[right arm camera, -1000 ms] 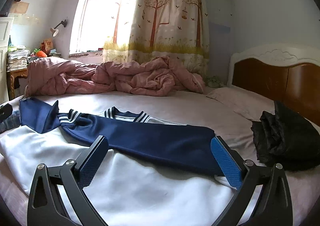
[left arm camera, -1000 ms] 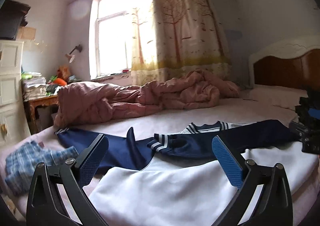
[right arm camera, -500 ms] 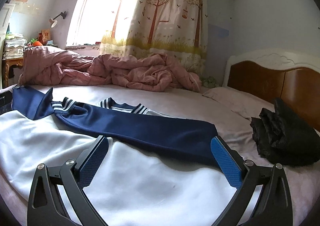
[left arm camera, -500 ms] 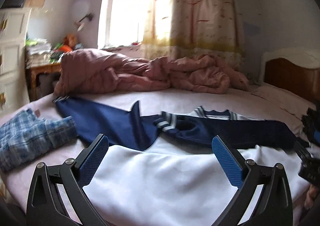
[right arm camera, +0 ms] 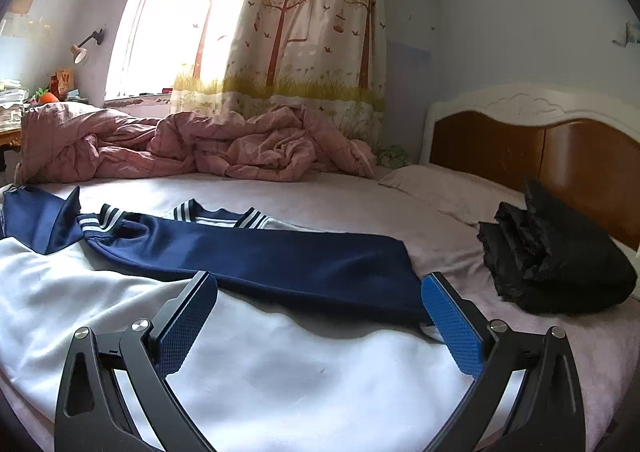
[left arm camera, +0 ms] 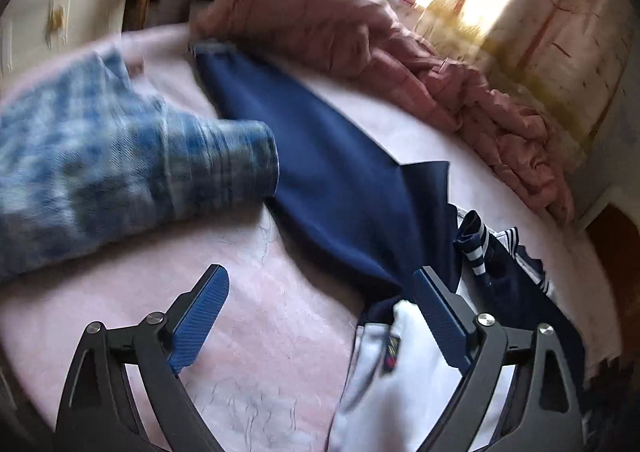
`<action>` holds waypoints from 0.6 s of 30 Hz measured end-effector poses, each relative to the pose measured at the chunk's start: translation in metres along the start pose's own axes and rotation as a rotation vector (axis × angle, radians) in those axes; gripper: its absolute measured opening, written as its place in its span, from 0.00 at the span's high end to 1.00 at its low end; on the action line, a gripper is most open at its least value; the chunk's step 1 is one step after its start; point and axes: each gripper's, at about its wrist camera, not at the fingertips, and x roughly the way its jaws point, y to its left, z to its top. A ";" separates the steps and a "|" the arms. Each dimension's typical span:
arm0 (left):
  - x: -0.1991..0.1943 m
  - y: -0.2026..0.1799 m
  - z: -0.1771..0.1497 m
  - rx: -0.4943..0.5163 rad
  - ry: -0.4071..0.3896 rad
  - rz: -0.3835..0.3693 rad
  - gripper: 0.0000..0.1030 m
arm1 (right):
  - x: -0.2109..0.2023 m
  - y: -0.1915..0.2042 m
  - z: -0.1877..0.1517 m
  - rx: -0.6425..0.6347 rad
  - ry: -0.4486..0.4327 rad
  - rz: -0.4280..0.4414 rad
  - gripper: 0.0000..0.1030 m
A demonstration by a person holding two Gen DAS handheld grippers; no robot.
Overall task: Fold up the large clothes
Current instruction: 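Grasp the other navy sleeve beside the plaid shirt with the left tool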
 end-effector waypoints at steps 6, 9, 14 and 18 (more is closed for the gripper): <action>0.045 -0.009 0.030 0.064 0.098 0.006 0.12 | -0.004 0.000 -0.002 -0.005 -0.012 -0.003 0.00; 0.068 0.005 0.042 0.014 0.156 0.017 0.18 | -0.004 -0.002 -0.002 0.002 -0.012 -0.002 0.00; 0.079 0.023 0.048 -0.047 0.201 0.000 0.29 | -0.004 -0.006 -0.001 0.007 -0.008 -0.010 0.00; 0.085 0.029 0.049 -0.054 0.209 -0.048 0.30 | -0.001 -0.005 -0.001 0.000 0.012 -0.003 0.00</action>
